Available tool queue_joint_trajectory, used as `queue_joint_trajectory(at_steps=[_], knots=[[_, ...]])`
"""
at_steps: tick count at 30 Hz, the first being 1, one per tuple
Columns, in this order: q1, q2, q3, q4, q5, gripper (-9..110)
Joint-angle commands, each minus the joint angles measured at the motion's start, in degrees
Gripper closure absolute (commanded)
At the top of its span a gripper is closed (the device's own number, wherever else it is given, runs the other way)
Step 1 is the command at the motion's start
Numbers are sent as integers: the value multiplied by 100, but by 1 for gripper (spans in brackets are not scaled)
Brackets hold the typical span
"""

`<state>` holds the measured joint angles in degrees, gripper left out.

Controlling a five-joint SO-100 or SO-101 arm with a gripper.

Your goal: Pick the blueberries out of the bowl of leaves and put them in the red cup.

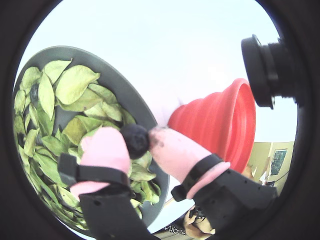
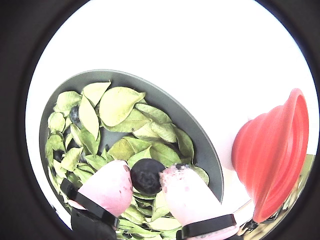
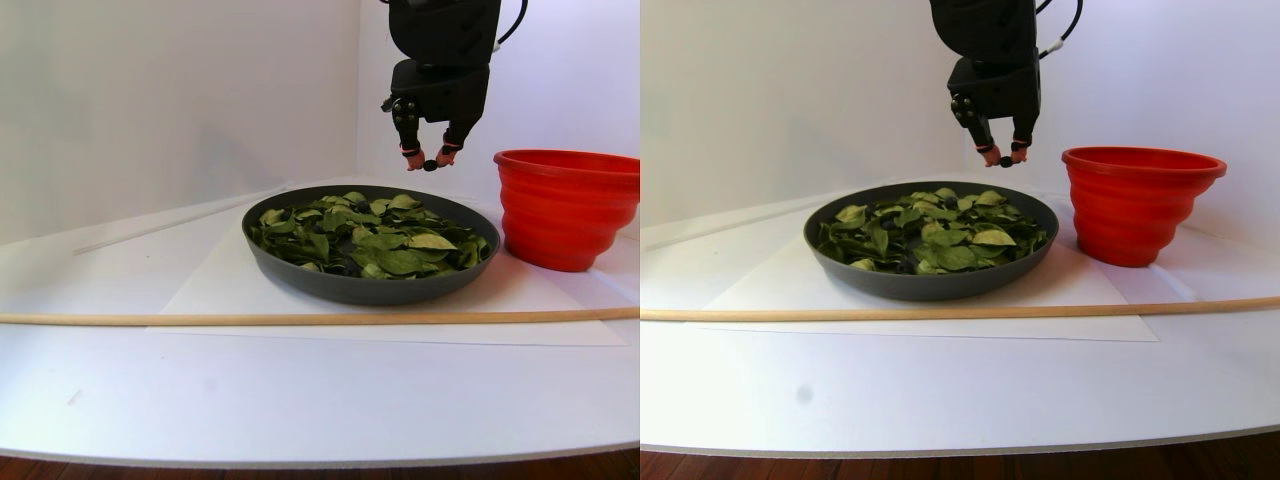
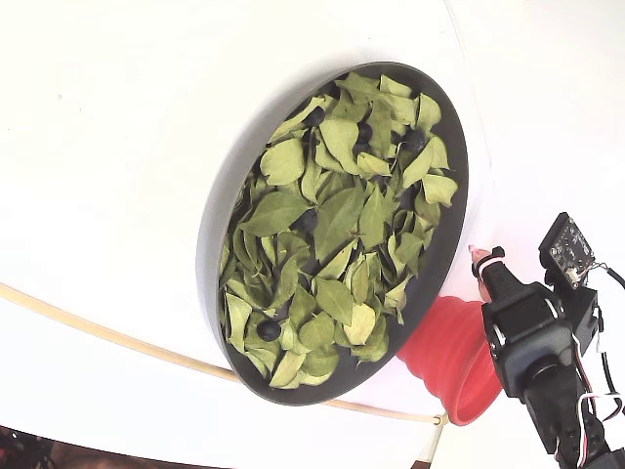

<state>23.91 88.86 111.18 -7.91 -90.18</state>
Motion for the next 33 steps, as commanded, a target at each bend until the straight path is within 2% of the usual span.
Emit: queue_joint_trajectory(at_steps=[1,33], knots=[[229,817,-9,62,-53,91],[861,1951,255,844,-334,91]])
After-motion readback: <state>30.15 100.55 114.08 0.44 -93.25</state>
